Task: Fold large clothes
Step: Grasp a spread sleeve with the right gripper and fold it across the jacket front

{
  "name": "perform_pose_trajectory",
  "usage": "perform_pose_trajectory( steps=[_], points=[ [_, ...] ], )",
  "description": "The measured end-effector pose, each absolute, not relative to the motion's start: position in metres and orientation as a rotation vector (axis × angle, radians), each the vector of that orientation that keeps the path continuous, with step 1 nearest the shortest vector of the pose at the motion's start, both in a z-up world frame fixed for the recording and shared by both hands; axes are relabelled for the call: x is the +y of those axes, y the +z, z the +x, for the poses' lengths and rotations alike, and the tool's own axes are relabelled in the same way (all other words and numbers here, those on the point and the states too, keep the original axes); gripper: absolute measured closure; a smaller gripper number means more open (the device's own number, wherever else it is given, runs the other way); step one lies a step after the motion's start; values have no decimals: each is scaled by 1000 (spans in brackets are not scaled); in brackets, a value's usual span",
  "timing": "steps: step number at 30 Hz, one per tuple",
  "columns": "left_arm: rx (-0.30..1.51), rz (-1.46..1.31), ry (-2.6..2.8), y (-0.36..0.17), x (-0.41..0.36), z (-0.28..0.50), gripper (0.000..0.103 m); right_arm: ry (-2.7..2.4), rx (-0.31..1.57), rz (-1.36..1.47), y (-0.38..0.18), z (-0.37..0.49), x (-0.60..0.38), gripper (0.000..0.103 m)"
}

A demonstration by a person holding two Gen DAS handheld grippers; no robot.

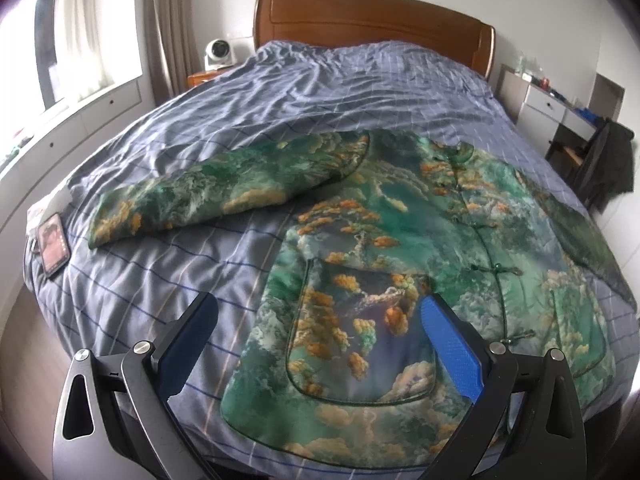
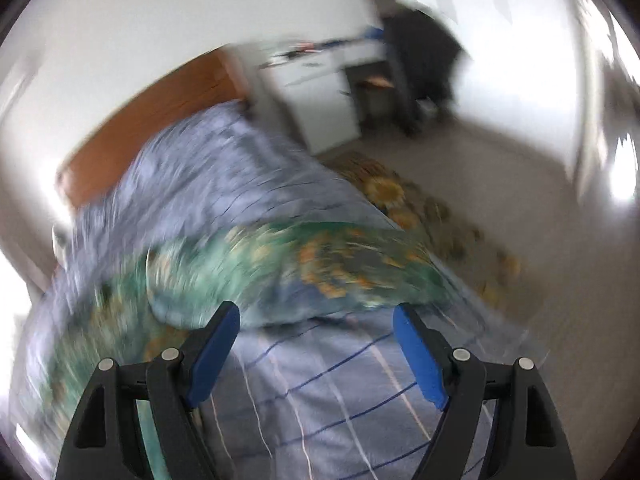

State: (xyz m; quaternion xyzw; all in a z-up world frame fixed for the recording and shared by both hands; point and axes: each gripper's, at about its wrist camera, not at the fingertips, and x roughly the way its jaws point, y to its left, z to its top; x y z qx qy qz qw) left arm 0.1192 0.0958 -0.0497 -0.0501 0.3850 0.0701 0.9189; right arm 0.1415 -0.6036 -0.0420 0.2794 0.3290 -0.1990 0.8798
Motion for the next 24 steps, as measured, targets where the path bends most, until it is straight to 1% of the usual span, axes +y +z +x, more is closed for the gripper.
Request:
perform_pose_trajectory(
  steps=[3, 4, 7, 8, 10, 12, 14, 15, 16, 18, 20, 24],
  points=[
    [791, -91, 139, -48, 91, 120, 2, -412, 674, 843, -68, 141, -641, 22],
    [790, -88, 138, -47, 90, 119, 2, -401, 678, 973, -84, 142, -652, 22],
    [791, -85, 139, -46, 90, 120, 2, -369, 659, 1223, -118, 148, -662, 22],
    [792, -86, 140, -46, 89, 119, 2, -343, 662, 1288, -132, 155, -664, 22],
    [794, -89, 146, -44, 89, 119, 2, -374, 663, 1330, -150, 167, -668, 23],
    [790, -96, 153, -42, 92, 116, 2, -436, 638, 1365, -167, 174, -673, 27],
    [788, -101, 159, -40, 96, 115, 2, -486, 605, 1388, -175, 180, -677, 42],
    [789, -102, 164, -41, 98, 114, 2, -505, 604, 1371, -175, 184, -678, 70],
    [793, -103, 170, -42, 99, 113, 2, -541, 610, 1313, -169, 190, -677, 90],
    [801, -107, 176, -45, 103, 113, 1, -555, 580, 1219, -152, 193, -673, 92],
    [811, -114, 184, -50, 106, 114, 2, -509, 527, 1054, -116, 201, -654, 93],
    [840, -137, 177, -61, 104, 120, 2, -313, 478, 554, -24, 223, -559, 93]
  ],
)
